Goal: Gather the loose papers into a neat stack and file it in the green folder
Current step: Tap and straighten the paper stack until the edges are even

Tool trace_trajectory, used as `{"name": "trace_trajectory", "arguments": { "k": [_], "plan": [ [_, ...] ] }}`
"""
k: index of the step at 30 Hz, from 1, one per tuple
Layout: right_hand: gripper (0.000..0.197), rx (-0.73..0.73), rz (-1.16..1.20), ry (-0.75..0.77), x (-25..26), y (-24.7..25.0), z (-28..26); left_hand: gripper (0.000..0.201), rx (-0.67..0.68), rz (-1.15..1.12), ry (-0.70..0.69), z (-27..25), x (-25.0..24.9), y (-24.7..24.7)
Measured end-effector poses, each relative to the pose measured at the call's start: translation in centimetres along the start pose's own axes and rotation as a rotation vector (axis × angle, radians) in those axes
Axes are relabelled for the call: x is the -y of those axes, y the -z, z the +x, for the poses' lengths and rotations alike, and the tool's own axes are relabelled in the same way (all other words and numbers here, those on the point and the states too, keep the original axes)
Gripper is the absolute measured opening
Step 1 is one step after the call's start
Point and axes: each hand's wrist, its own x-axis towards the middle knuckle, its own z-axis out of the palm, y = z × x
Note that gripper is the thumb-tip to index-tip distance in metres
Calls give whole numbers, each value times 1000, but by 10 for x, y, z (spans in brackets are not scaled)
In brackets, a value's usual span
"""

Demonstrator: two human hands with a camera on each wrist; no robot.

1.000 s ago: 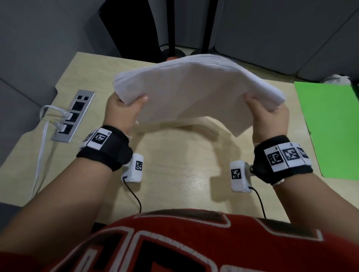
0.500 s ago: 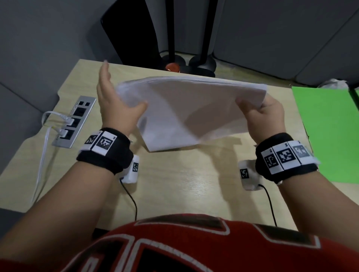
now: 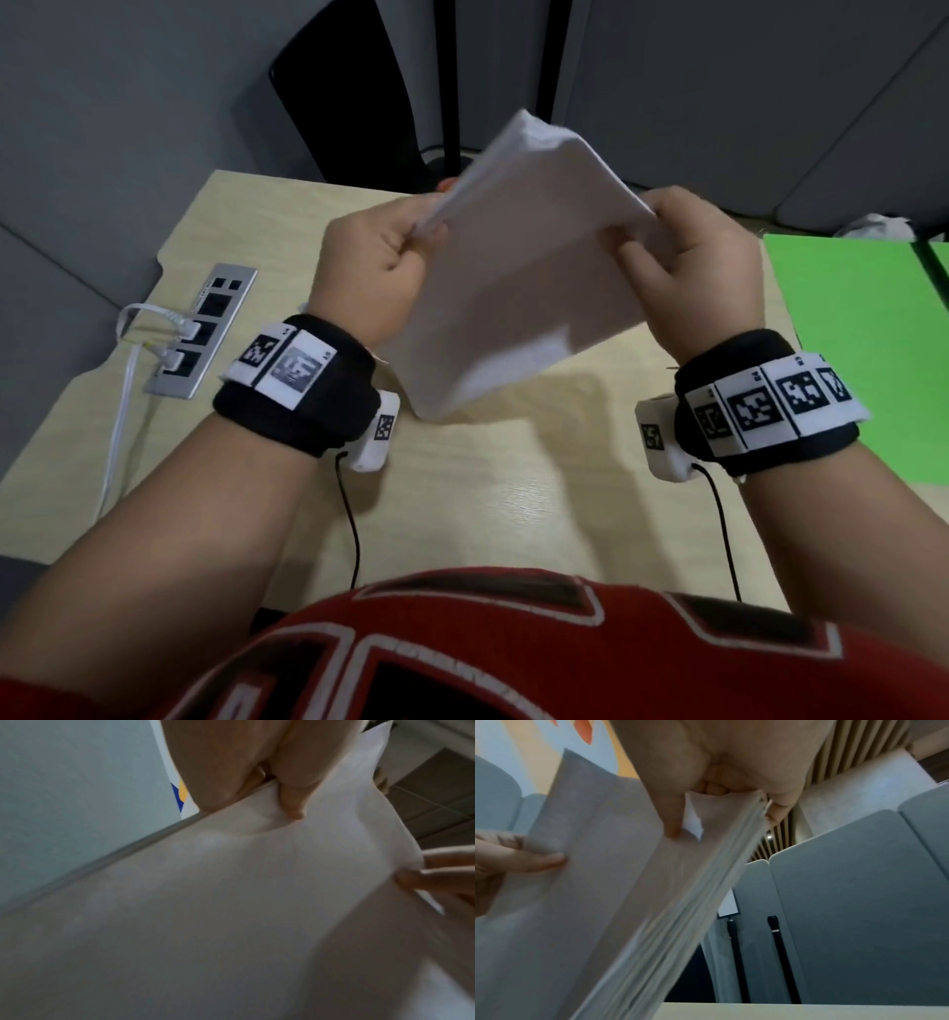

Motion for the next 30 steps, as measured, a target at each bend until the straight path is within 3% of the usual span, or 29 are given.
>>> {"name": "trace_trajectory", "arguments": {
  "k": [2,4,6,8,9,11,14,19,23,25,27,30],
  "plan": [
    [15,-54,30,-97,-7,2,0,23,-38,-78,81,0,4,4],
    [12,-134,213,-167,-7,2,1,18,-42,-205,154,-2,8,8],
    [24,-171,593,-206,-4,2,2,15,-43,-320,211,-5,10,9],
    [30,-108,992,-269,-5,-5,4,10,-52,-458,285,-9,16,8],
    [30,-51,1081,-305,-6,-9,3,9,-44,-526,318,-11,18,6],
    [21,68,966,-361,-5,-15,-2,10,5,-526,377,-17,22,2],
    [8,162,591,-332,-5,-24,-12,6,111,-296,449,-26,23,-6],
    [12,147,433,-264,-1,-30,-19,22,166,-60,452,-25,14,-16],
    [20,322,303,-343,-10,-35,-29,26,244,25,454,-31,18,-14],
    [22,431,174,-335,-16,-36,-33,16,271,49,465,-35,23,-14],
    [26,485,68,-325,-17,-38,-34,13,253,107,446,-37,24,-15],
    [29,451,17,-307,-14,-37,-35,16,194,140,434,-40,20,-18]
  ]
}}
